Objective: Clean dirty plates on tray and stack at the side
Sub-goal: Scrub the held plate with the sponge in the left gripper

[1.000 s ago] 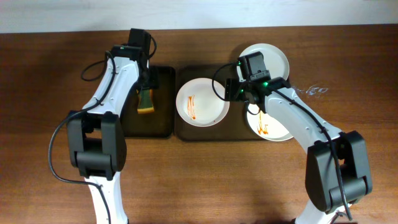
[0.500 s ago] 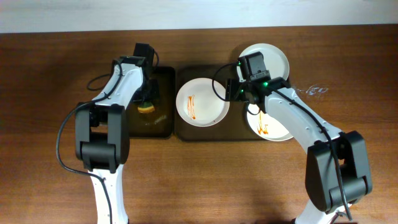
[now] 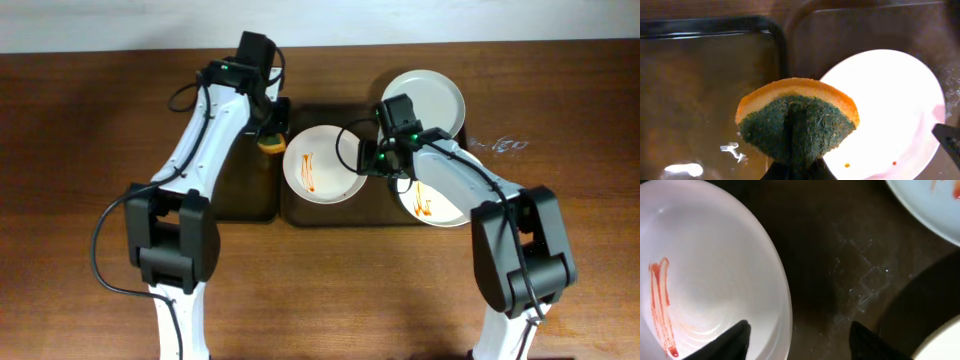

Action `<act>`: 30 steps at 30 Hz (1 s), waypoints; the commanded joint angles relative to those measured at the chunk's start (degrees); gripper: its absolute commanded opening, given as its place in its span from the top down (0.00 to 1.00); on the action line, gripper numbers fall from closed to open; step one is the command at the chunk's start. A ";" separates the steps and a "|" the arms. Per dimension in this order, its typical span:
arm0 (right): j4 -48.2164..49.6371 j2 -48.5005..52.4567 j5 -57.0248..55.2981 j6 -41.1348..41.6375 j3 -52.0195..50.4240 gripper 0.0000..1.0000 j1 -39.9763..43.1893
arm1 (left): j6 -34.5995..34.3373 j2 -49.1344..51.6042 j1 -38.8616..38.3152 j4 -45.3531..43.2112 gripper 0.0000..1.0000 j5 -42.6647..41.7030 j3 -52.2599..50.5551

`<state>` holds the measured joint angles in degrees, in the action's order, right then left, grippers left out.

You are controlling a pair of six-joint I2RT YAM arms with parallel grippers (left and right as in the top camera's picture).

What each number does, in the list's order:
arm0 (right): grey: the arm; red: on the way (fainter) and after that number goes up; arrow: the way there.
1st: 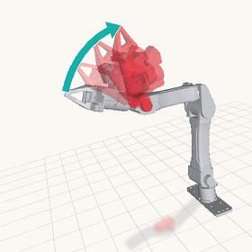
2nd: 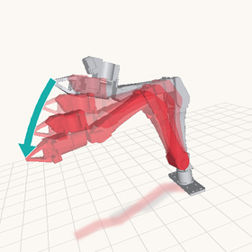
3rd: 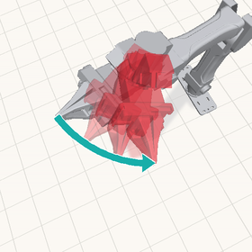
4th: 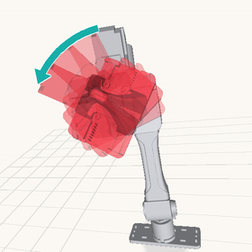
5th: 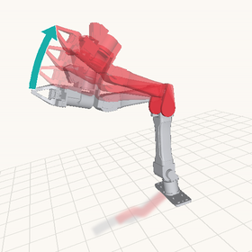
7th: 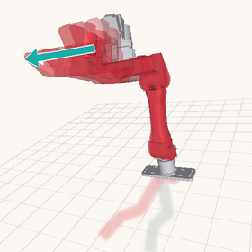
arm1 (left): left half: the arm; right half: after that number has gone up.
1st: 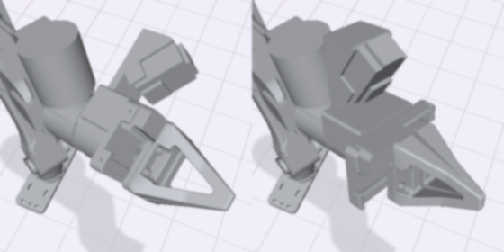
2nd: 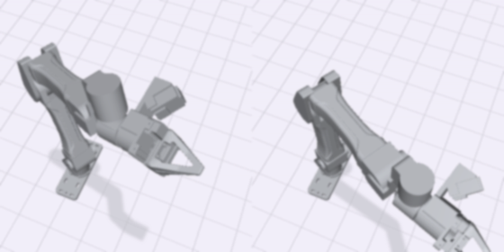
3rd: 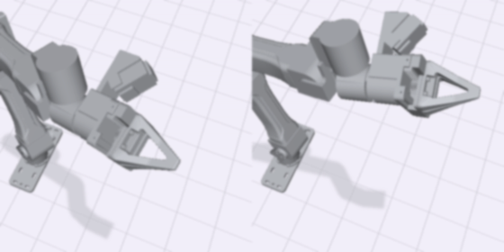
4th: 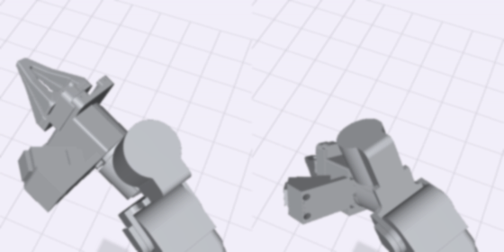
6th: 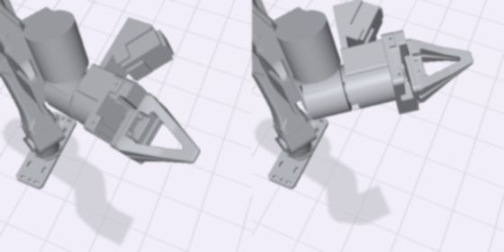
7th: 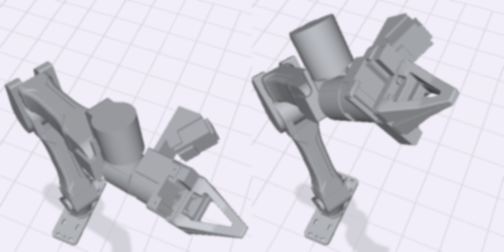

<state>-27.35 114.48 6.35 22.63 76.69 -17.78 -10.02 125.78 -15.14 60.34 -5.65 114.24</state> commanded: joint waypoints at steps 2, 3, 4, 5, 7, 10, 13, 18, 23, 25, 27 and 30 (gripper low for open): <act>2.80 1.97 1.16 0.83 -0.31 0.43 -0.98 | 1.14 -0.96 -1.22 -1.81 1.00 -0.61 0.37; 3.21 2.43 1.18 0.85 -0.31 0.46 -1.38 | 1.11 -0.96 -1.22 -2.08 1.00 -0.61 0.33; 3.63 3.13 1.18 0.85 -0.28 0.50 -1.68 | 1.11 -0.96 -1.22 -2.45 1.00 -0.61 0.33; 4.07 3.89 1.20 0.87 -0.28 0.55 -1.84 | 1.11 -0.96 -1.22 -2.86 1.00 -0.61 0.33; 4.13 4.42 0.92 2.38 -0.28 0.62 -1.81 | 1.09 -0.96 -1.38 -3.76 1.00 -0.61 0.33; 4.52 4.85 0.50 3.41 -0.28 0.81 -1.81 | 1.11 -0.94 -2.23 -5.55 1.00 -0.61 0.33; 3.10 4.87 0.52 3.43 -0.11 0.96 -1.75 | 1.11 -0.63 -3.13 -6.69 1.00 -0.61 0.33; -4.79 4.70 0.55 4.07 3.52 0.96 -0.13 | 1.11 2.21 -6.45 -7.82 1.00 -0.61 0.22; -5.46 4.72 4.09 4.48 3.52 0.96 1.99 | -1.84 11.02 -10.01 -6.23 1.00 4.09 0.17; -5.38 4.72 4.20 4.48 3.52 0.96 2.12 | -8.15 13.60 -10.73 -4.26 1.00 8.70 0.17; -4.92 4.72 4.20 4.48 3.52 0.96 2.12 | -8.39 14.14 -11.02 -2.32 1.00 8.48 0.17; -4.04 4.72 4.22 4.48 3.52 0.96 2.12 | -6.62 14.14 -11.32 2.89 1.00 7.34 0.17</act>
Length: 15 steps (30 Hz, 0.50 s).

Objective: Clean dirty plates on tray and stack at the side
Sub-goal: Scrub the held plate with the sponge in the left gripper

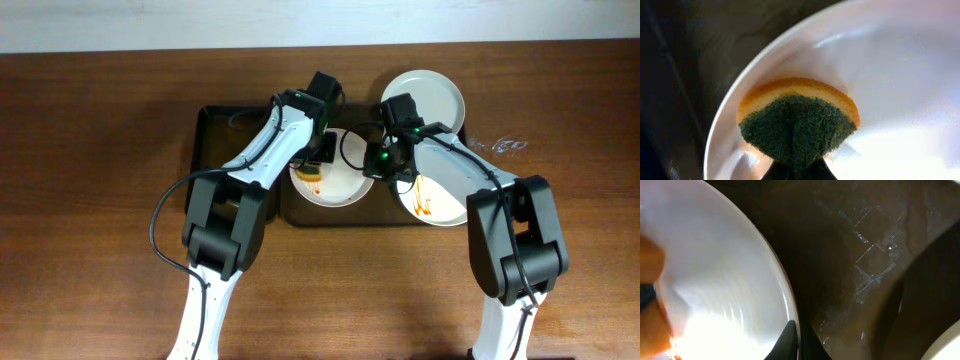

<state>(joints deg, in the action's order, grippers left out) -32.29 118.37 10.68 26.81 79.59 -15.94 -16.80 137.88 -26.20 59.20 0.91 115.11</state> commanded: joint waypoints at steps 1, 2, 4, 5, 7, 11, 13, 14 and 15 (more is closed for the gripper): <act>1.20 0.83 -0.02 0.31 0.61 0.96 0.28 | 3.74 2.03 -0.39 5.31 1.00 0.76 -0.68; 1.31 0.83 0.35 0.31 0.61 0.96 0.28 | 7.13 2.03 -0.46 6.64 1.00 -0.39 -0.68; 1.68 0.83 0.57 0.31 0.61 0.96 0.28 | 17.35 2.03 -0.44 10.19 1.00 -8.26 -0.68; 1.73 0.83 0.61 0.31 0.61 0.96 0.28 | 20.70 2.03 -0.44 10.82 1.00 -9.70 -0.68; 1.68 0.83 0.81 0.31 0.61 0.96 0.28 | 20.79 2.03 -0.44 7.43 1.00 -9.73 -0.68; 2.23 0.83 0.96 0.31 0.61 0.96 0.28 | 20.74 2.05 -0.44 -2.21 1.00 -9.42 -0.70; 2.78 0.85 0.70 0.31 0.61 0.96 0.28 | 10.05 2.47 -0.39 -8.72 1.00 1.20 -0.70; 3.19 0.96 0.52 0.31 0.61 0.96 0.28 | 3.23 2.80 -0.39 -9.51 1.00 6.93 -0.70; 3.85 1.07 0.39 0.33 0.61 0.96 0.28 | -4.61 3.48 -0.39 -9.40 1.00 12.61 -0.70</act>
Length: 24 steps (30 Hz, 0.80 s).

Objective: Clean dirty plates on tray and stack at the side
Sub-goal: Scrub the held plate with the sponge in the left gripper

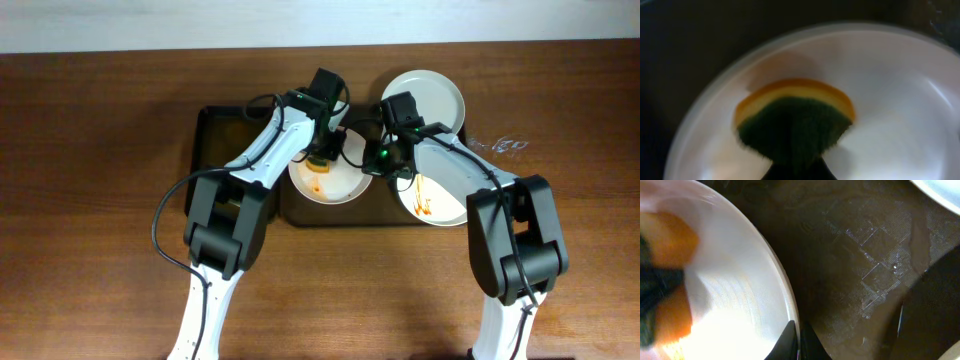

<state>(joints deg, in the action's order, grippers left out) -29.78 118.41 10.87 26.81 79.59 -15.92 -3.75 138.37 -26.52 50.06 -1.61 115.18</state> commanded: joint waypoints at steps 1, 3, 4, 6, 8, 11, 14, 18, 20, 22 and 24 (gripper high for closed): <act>2.21 1.03 -0.42 0.94 0.57 0.96 0.26 | -21.42 3.41 -0.07 0.35 1.00 16.96 -0.76; 3.89 1.03 -2.60 1.33 0.57 0.96 0.26 | -24.04 3.50 -0.24 1.90 1.00 16.87 -0.68; 4.59 1.07 -3.61 1.42 0.57 0.96 0.26 | -24.04 3.15 -0.42 2.34 1.00 16.87 -0.46; 5.75 1.36 -5.35 2.89 0.57 0.96 0.26 | -24.06 1.53 -0.76 3.98 1.00 16.79 0.39; 6.73 2.05 -5.03 2.91 0.57 0.96 0.26 | -24.09 -0.98 -1.73 5.64 1.00 11.69 0.59; 6.47 2.38 -4.15 2.82 0.57 0.96 0.26 | -25.53 -0.92 -4.35 7.93 1.00 14.62 0.13; 6.40 2.38 -3.37 2.56 0.57 0.96 0.26 | -28.52 -0.92 -6.84 10.71 1.00 28.46 0.13; 5.51 2.38 -3.32 2.43 0.57 0.96 0.26 | -44.02 -0.48 -8.44 10.60 1.00 23.71 -0.63; 5.57 2.38 -2.36 2.43 0.57 0.96 0.63 | -48.35 -0.31 -8.48 10.54 1.00 21.81 -2.25; 5.14 2.38 -1.27 2.40 0.57 0.96 2.01 | -48.11 -0.31 -8.46 8.48 1.00 19.76 -3.69; 3.39 2.38 0.37 2.38 0.57 0.96 4.09 | -41.62 -0.31 -7.93 2.91 1.00 17.66 -3.98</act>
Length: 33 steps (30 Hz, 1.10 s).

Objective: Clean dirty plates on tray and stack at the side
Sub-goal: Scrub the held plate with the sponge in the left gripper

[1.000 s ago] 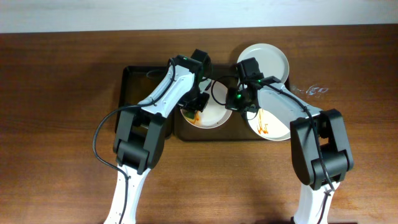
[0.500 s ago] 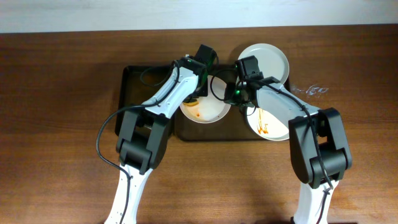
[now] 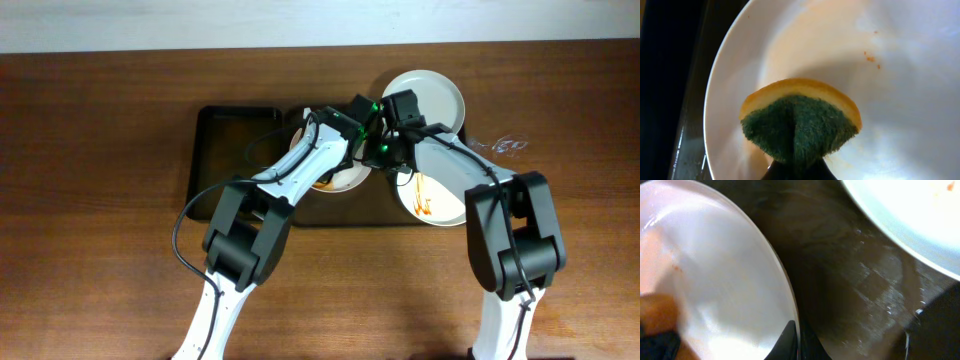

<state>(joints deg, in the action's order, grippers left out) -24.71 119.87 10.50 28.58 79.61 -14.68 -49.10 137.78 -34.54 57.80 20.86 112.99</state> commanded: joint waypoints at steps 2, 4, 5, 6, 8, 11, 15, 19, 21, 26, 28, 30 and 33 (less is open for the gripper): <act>-2.60 0.92 1.36 -0.04 0.55 0.96 3.54 | 12.02 0.28 1.53 -10.86 1.00 -10.69 -1.79; -2.25 0.92 1.73 -2.19 0.55 0.96 3.19 | 15.47 0.28 4.17 -14.08 1.00 -15.82 -1.79; -2.10 0.94 1.88 -2.43 0.55 0.96 2.95 | 15.61 0.28 6.34 -14.69 1.00 -17.81 -1.79; -2.16 0.94 2.29 -2.43 0.55 0.96 2.97 | 16.68 0.28 8.02 -15.21 1.00 -20.35 -1.79; -2.29 1.27 2.89 -2.64 0.55 0.96 2.97 | 23.87 0.28 11.39 -18.23 1.00 -29.40 -1.79; -2.34 1.38 3.30 -2.86 0.55 0.96 2.97 | 29.90 0.28 14.03 -19.08 1.00 -33.55 -1.79; -2.32 1.38 3.61 -2.86 0.55 0.96 2.97 | 30.82 0.28 12.81 -11.34 1.00 -42.16 -1.79; -2.29 1.38 4.20 -3.26 0.55 0.96 2.97 | 30.82 0.28 10.49 -6.62 1.00 -47.95 -1.79; -2.25 1.38 4.33 -3.23 0.55 0.96 2.97 | 30.77 0.28 9.77 -8.22 1.00 -47.76 -1.79; -2.08 1.38 4.28 -3.28 0.55 0.96 2.97 | 18.75 0.44 9.55 -15.85 1.00 -27.02 -1.79; -1.99 1.38 4.31 -3.26 0.55 0.96 2.95 | 11.87 0.48 9.55 -16.79 1.00 -15.19 -1.79; -1.22 1.38 4.31 -3.26 0.55 0.96 2.95 | 9.86 0.48 9.55 -17.07 1.00 -9.31 -1.81; -1.25 1.38 4.31 -3.26 0.55 0.96 2.95 | 10.32 0.48 9.07 -10.08 1.00 -16.06 -1.81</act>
<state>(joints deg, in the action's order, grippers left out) -25.71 120.18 14.50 26.09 79.72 -11.44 -36.77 137.67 -25.56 42.48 4.10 111.85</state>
